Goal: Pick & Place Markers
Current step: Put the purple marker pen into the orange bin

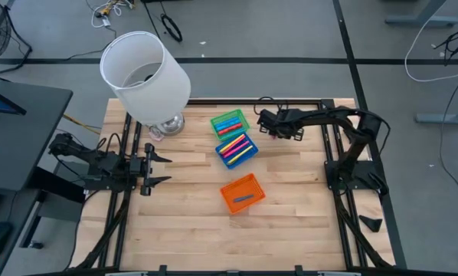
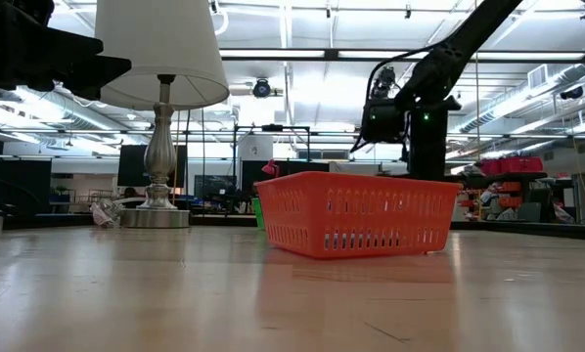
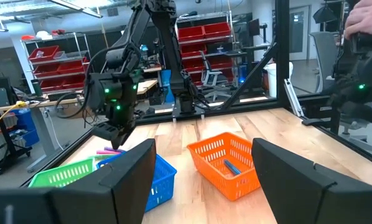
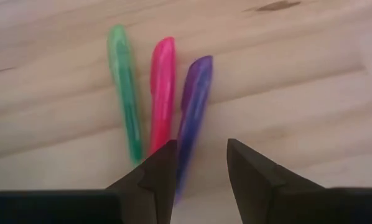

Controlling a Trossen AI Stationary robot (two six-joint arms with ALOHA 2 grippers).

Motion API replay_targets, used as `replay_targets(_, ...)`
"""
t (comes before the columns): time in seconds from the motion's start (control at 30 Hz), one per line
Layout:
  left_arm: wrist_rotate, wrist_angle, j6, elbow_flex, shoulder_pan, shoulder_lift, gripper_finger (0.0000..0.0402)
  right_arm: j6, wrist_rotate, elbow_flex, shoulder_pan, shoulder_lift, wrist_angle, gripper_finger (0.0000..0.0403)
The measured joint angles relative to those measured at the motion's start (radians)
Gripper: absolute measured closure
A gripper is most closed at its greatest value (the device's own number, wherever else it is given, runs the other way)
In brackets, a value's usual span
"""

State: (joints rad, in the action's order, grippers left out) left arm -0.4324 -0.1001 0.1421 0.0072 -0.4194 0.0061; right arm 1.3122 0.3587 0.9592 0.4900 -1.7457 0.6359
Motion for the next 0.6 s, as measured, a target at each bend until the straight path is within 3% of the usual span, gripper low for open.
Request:
replay_targets(0.43,0.000,0.000,0.000,0.000,0.000,0.000,0.0129,-0.012,-0.029,0.004,0.007,-0.047,-0.019,0.0264)
replay_targets(0.6,0.000,0.000,0.000,0.000,0.000,0.000,0.0129,-0.028,-0.031,0.004,0.007,-0.048,-0.002,0.0289)
